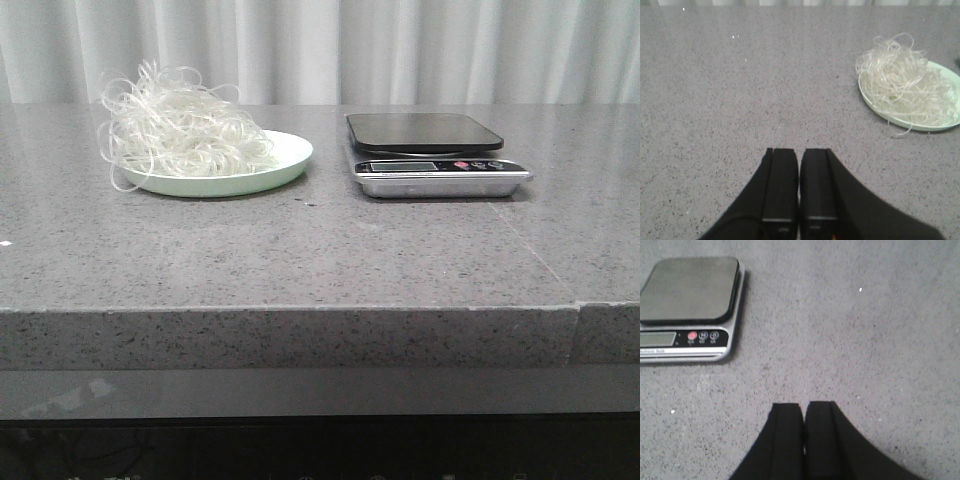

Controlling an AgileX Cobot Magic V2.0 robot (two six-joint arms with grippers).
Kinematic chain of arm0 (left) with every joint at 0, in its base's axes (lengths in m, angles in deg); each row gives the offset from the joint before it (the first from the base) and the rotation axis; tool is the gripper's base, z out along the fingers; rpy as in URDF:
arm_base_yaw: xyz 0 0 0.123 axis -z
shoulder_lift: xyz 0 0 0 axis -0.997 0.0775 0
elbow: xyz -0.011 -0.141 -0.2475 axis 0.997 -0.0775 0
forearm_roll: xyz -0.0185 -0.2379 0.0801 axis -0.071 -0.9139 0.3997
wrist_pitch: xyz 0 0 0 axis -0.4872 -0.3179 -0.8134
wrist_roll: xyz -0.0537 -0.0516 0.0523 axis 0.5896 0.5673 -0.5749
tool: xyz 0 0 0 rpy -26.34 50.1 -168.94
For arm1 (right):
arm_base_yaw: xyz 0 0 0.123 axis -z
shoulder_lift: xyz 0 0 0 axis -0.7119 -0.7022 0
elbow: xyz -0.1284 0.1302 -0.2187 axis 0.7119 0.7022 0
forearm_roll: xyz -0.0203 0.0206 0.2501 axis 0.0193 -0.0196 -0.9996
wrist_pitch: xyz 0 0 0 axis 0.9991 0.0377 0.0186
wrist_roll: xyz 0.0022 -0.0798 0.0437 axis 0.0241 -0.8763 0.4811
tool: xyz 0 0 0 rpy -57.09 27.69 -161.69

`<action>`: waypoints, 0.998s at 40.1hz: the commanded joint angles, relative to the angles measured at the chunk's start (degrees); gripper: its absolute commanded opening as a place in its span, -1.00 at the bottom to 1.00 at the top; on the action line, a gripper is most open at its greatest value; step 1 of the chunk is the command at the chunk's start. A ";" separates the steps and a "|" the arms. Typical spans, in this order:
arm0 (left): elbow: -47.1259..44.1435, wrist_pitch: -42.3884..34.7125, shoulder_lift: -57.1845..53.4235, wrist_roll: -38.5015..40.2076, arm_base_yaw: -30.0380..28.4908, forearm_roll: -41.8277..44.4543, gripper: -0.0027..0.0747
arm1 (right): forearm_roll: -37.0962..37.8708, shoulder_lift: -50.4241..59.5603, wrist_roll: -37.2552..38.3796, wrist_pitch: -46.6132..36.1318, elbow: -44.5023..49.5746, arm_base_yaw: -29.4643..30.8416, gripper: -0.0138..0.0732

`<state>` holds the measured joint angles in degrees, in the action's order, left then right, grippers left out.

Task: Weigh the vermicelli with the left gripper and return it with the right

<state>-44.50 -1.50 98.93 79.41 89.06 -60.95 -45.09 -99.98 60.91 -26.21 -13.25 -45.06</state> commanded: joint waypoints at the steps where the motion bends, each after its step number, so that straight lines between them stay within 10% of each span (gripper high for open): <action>1: 0.92 -4.29 0.91 0.10 0.43 -0.19 -0.53 | 0.01 -1.21 -0.30 -2.05 -1.82 0.14 -0.29; 16: 0.87 -5.80 1.13 0.10 0.43 -0.19 -0.39 | 0.01 -1.50 -1.25 -2.05 -1.82 0.14 0.60; 24: 0.87 -7.55 1.13 0.10 0.43 -0.24 0.33 | 0.01 -1.50 -1.25 -1.98 -1.82 0.14 0.61; 40: 8.34 -10.70 13.88 -2.78 11.29 -1.22 0.36 | 0.01 -1.50 -1.25 -1.98 -1.82 0.14 0.61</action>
<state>-40.25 -6.99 109.35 76.99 97.27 -61.88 -45.09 -101.27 60.10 -25.28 -13.25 -45.06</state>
